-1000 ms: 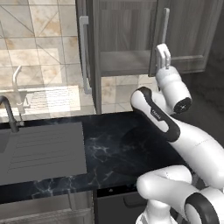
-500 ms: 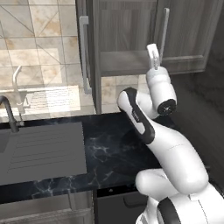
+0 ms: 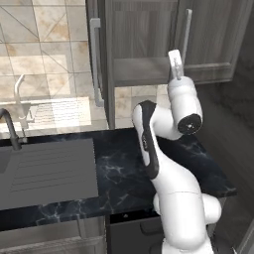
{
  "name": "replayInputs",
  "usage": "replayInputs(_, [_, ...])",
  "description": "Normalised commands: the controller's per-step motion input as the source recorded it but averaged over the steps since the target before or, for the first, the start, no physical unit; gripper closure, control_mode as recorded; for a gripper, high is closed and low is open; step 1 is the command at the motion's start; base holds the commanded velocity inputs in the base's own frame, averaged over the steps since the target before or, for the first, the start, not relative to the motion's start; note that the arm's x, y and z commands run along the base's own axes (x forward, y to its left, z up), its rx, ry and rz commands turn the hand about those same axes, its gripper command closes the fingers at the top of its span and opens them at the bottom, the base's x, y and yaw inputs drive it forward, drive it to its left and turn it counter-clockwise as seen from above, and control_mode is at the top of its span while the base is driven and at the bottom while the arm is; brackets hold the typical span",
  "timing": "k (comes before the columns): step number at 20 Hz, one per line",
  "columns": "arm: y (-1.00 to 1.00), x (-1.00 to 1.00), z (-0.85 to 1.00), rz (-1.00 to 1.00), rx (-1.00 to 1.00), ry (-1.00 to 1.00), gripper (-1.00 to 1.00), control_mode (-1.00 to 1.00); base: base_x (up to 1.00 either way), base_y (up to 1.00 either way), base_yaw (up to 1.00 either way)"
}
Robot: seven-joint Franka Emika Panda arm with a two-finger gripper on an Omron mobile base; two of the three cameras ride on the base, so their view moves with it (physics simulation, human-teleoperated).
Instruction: Open the cabinet and move the ladle to the pot. Then close the cabinet.
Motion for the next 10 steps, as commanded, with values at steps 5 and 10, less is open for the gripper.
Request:
replayInputs(5, [-0.13, -0.54, 0.14, -0.09, -0.17, 0.35, -1.0, -1.0, 0.0, 0.0, 0.0])
replayInputs(10, [-0.13, -0.52, 0.16, -0.09, -0.28, 0.37, -1.0, -1.0, 0.0, 0.0, 0.0])
